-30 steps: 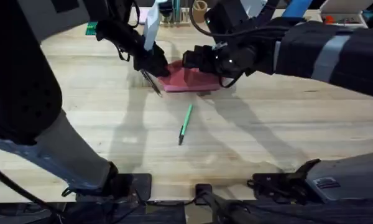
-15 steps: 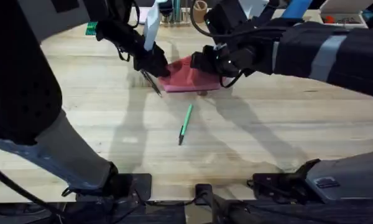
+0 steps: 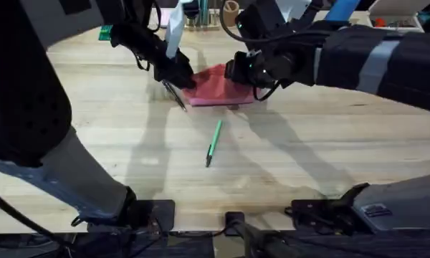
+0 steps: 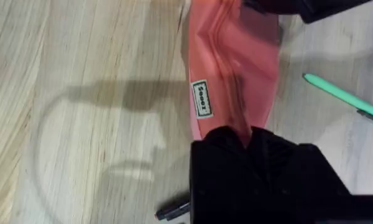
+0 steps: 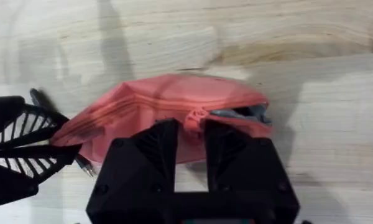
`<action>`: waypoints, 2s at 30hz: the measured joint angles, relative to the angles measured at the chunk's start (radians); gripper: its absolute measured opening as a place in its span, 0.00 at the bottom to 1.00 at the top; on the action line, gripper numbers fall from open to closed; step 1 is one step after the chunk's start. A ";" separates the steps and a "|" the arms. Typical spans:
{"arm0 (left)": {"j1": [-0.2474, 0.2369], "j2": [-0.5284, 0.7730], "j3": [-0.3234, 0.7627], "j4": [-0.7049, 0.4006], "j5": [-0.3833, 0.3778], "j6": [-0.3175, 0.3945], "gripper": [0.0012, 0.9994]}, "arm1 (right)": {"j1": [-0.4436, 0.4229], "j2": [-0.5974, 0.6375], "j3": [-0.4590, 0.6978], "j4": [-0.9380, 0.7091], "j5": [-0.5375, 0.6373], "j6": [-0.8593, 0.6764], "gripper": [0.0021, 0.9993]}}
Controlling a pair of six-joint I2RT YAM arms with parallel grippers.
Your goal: Unzip the bag, pick up the pens from the table one at a time and place them inside, then zip the bag closed.
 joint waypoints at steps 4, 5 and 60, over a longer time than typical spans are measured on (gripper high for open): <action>0.000 0.000 0.000 0.000 0.000 0.000 0.04 | 0.000 0.010 0.000 0.004 0.001 0.007 0.14; 0.000 0.000 0.000 0.000 0.000 0.000 0.04 | 0.000 0.015 0.000 0.005 0.002 0.011 0.10; 0.000 0.000 0.000 -0.005 -0.001 0.000 0.04 | 0.091 -0.018 -0.004 0.165 -0.071 0.004 0.03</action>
